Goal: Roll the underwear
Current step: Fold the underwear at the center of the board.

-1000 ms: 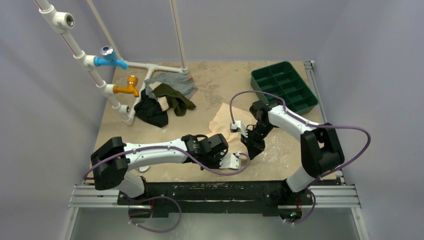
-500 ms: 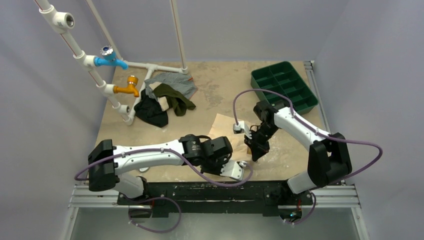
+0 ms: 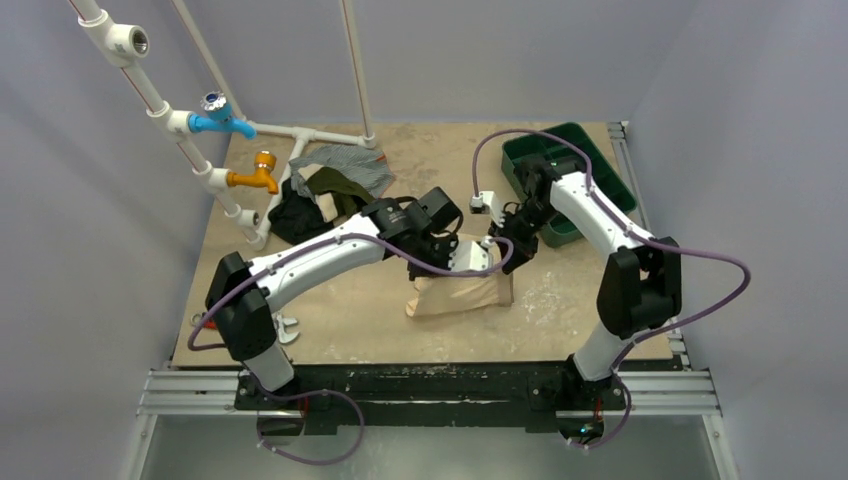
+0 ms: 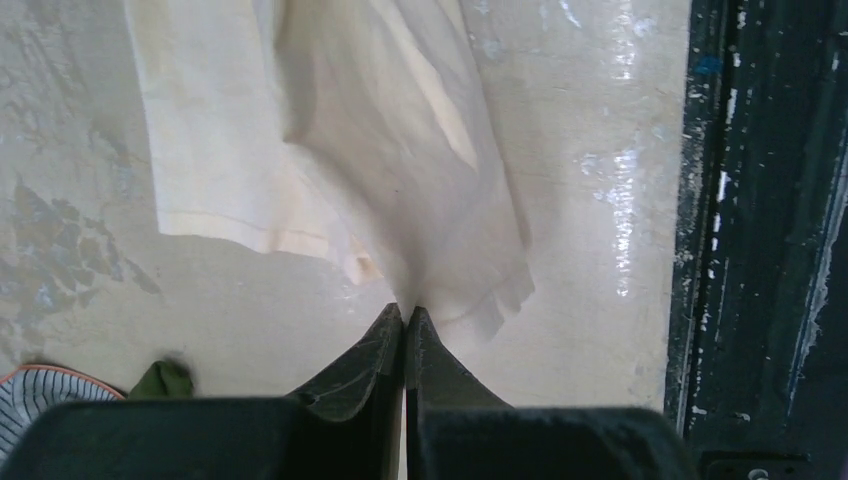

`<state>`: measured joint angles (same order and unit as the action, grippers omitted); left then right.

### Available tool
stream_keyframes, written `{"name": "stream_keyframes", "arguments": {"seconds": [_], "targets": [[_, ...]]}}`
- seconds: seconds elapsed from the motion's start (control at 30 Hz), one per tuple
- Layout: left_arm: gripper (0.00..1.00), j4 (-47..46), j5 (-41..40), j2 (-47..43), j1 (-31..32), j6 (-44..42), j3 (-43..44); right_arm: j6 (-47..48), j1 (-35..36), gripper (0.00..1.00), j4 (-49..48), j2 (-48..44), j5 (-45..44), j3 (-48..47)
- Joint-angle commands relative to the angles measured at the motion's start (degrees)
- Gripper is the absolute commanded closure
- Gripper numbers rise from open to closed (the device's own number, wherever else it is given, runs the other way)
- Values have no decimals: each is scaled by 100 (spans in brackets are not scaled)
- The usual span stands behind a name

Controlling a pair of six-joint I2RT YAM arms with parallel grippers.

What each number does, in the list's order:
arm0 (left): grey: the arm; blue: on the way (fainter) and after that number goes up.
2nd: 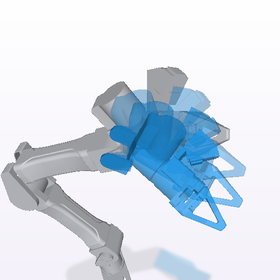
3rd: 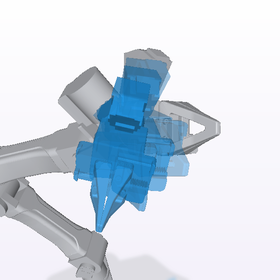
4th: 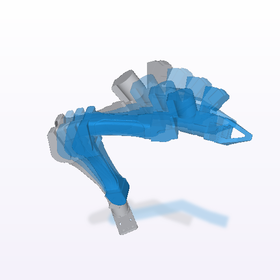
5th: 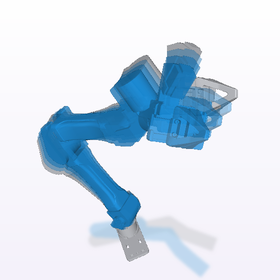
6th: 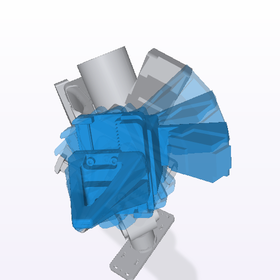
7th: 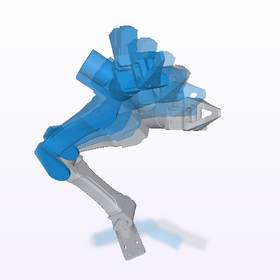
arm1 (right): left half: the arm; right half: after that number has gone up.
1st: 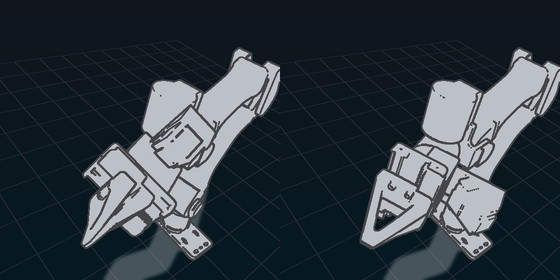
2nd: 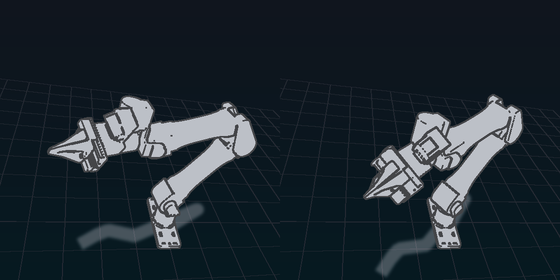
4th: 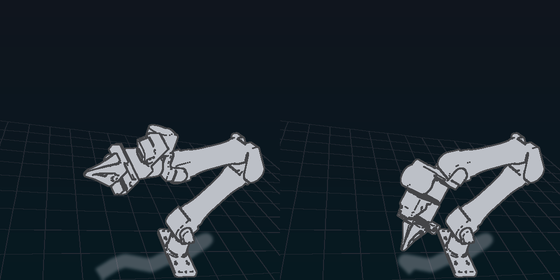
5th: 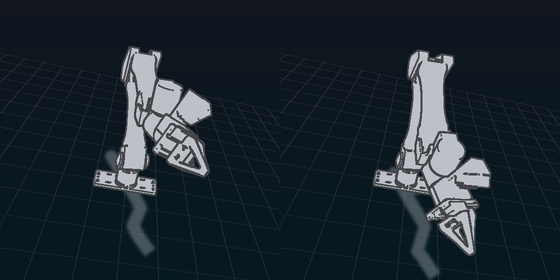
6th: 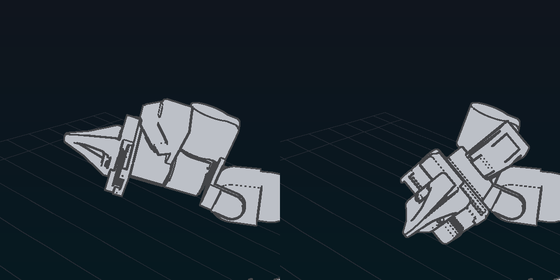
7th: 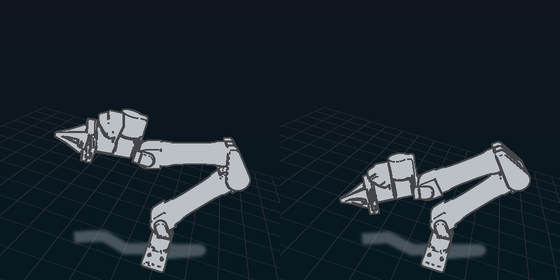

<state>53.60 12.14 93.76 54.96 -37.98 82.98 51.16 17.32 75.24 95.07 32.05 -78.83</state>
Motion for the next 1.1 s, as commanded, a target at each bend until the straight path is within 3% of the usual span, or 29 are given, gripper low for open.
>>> {"name": "stream_keyframes", "arguments": {"seconds": [0.0, 0.5, 1.07], "targets": [[100, 325, 520, 449, -505, -380, 885, -153, -220, 100, 235, 429, -251, -689], [100, -23, 706, 1937, -1268, -516, 2386, -460, -819, 100, 266, 1909, -318, -1994], [100, -786, 58, 2959, -1435, -112, 2469, -640, -915, 100, 122, 3181, -88, -2805]]}}
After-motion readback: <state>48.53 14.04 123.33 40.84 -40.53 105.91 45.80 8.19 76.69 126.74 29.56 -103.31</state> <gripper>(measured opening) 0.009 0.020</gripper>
